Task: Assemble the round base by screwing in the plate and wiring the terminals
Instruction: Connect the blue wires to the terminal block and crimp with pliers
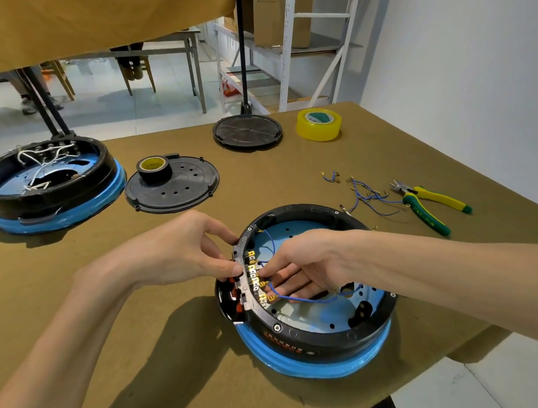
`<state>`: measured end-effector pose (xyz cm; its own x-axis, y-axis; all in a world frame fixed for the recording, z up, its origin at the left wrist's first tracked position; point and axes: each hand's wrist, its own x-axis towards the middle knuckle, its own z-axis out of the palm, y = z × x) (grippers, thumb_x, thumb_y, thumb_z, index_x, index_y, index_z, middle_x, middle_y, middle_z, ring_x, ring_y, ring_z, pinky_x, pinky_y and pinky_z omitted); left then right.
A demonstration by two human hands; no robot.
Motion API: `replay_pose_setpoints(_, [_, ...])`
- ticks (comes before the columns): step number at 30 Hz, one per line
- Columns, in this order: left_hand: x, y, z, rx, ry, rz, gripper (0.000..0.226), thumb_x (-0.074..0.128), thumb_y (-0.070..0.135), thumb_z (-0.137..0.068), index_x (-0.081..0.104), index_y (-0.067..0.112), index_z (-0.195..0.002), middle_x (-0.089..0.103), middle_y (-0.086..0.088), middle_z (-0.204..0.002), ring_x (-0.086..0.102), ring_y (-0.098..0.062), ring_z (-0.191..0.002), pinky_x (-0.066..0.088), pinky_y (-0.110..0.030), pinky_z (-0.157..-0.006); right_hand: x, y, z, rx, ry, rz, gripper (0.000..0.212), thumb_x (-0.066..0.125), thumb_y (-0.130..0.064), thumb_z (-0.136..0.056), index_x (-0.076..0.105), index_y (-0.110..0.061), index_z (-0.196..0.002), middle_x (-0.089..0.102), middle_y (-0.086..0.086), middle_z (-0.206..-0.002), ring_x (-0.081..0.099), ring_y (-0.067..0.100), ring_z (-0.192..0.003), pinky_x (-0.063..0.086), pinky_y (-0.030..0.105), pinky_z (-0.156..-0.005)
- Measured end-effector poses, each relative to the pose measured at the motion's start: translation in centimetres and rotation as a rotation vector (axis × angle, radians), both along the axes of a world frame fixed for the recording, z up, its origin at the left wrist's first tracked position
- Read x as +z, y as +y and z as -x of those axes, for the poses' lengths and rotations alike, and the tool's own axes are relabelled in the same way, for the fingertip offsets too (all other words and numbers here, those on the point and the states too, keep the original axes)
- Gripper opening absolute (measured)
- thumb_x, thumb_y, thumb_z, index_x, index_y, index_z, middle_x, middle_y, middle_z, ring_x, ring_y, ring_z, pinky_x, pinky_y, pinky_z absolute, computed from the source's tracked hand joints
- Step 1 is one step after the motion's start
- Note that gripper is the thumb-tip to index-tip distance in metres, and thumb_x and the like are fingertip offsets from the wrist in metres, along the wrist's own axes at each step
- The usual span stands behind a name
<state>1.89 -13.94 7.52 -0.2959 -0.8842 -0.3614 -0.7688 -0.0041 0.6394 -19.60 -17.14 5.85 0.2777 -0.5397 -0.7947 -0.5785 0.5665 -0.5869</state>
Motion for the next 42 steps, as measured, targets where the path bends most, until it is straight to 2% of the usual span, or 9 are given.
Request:
replay_pose_setpoints(8, [-0.02, 0.14, 0.01, 0.018, 0.002, -0.002, 0.064, 0.079, 0.051, -0.08, 0.056, 0.032, -0.136, 0.079, 0.016, -0.088, 0.074, 0.003, -0.089, 0.051, -0.035, -0.099, -0.04, 0.11, 0.22, -0.015, -0.022, 0.022, 0.004, 0.066, -0.009, -0.097, 0.069, -0.008, -0.099, 0.071, 0.004, -0.067, 0.069, 0.014, -0.053, 0.056, 0.023, -0.05])
replay_pose_setpoints(13, [0.16, 0.14, 0.1, 0.01, 0.009, -0.011, 0.063, 0.079, 0.048, -0.081, 0.055, 0.03, -0.137, 0.08, 0.015, -0.089, 0.074, 0.003, -0.089, 0.049, -0.028, -0.092, 0.07, 0.03, 0.24, -0.027, -0.031, 0.02, 0.006, 0.065, -0.008, -0.097, 0.068, -0.007, -0.102, 0.072, 0.005, -0.069, 0.07, 0.016, -0.056, 0.056, 0.023, -0.049])
replay_pose_setpoints(18, [0.12, 0.11, 0.11, 0.016, -0.001, -0.011, 0.063, 0.079, 0.049, -0.081, 0.055, 0.031, -0.137, 0.08, 0.016, -0.089, 0.074, 0.004, -0.089, 0.049, -0.033, -0.097, -0.26, 0.12, 0.05, -0.043, -0.032, 0.031, 0.003, 0.066, -0.009, -0.096, 0.069, -0.009, -0.097, 0.071, 0.005, -0.07, 0.07, 0.015, -0.056, 0.057, 0.023, -0.05])
replay_pose_setpoints(23, [0.12, -0.01, 0.09, 0.013, 0.001, -0.01, 0.062, 0.078, 0.049, -0.082, 0.055, 0.032, -0.137, 0.08, 0.016, -0.088, 0.073, 0.004, -0.09, 0.048, -0.03, -0.095, -0.47, 0.09, 0.07, -0.043, -0.018, 0.048, 0.006, 0.067, -0.01, -0.097, 0.071, -0.011, -0.092, 0.074, 0.005, -0.073, 0.07, 0.015, -0.057, 0.058, 0.024, -0.053])
replay_pose_setpoints(25, [0.03, -0.13, 0.06, 0.019, 0.014, -0.022, 0.061, 0.079, 0.047, -0.082, 0.055, 0.032, -0.135, 0.08, 0.014, -0.088, 0.074, 0.002, -0.089, 0.052, -0.028, -0.091, -0.43, 0.14, 0.13, -0.043, -0.02, 0.037, 0.006, 0.067, -0.01, -0.097, 0.072, -0.01, -0.093, 0.075, 0.006, -0.076, 0.072, 0.016, -0.06, 0.061, 0.026, -0.055])
replay_pose_setpoints(29, [-0.21, -0.26, 0.13, 0.103, 0.114, -0.124, 0.055, 0.084, 0.036, -0.079, 0.058, 0.028, -0.127, 0.081, 0.004, -0.089, 0.078, -0.009, -0.086, 0.061, -0.02, -0.068, -0.18, 0.21, 0.28, -0.04, -0.038, -0.013, 0.007, 0.069, -0.009, -0.097, 0.072, -0.008, -0.091, 0.077, 0.01, -0.085, 0.074, 0.021, -0.069, 0.065, 0.034, -0.069])
replay_pose_setpoints(34, [-0.37, -0.2, 0.09, 0.154, 0.176, -0.169, 0.052, 0.086, 0.032, -0.075, 0.06, 0.026, -0.119, 0.081, -0.001, -0.089, 0.079, -0.013, -0.085, 0.061, -0.02, -0.065, 0.13, 0.13, 0.29, -0.029, -0.032, -0.006, 0.006, 0.072, -0.008, -0.095, 0.072, -0.006, -0.09, 0.074, 0.009, -0.074, 0.072, 0.018, -0.06, 0.064, 0.031, -0.065])
replay_pose_setpoints(39, [-0.39, -0.2, 0.12, 0.156, 0.183, -0.166, 0.049, 0.086, 0.03, -0.078, 0.059, 0.026, -0.118, 0.081, -0.001, -0.088, 0.079, -0.014, -0.084, 0.061, -0.019, -0.065, -0.21, 0.41, 0.22, -0.027, 0.01, 0.057, 0.013, 0.078, -0.014, -0.091, 0.068, -0.01, -0.098, 0.058, 0.0, -0.06, 0.068, 0.015, -0.059, 0.062, 0.029, -0.058])
replay_pose_setpoints(42, [-0.4, -0.23, 0.15, 0.155, 0.186, -0.166, 0.049, 0.087, 0.031, -0.077, 0.059, 0.027, -0.118, 0.081, -0.002, -0.087, 0.079, -0.013, -0.083, 0.061, -0.019, -0.065, -0.49, 0.43, 0.17, -0.042, 0.028, 0.063, 0.016, 0.079, -0.017, -0.09, 0.064, -0.014, -0.088, 0.051, -0.003, -0.058, 0.065, 0.013, -0.056, 0.06, 0.027, -0.057])
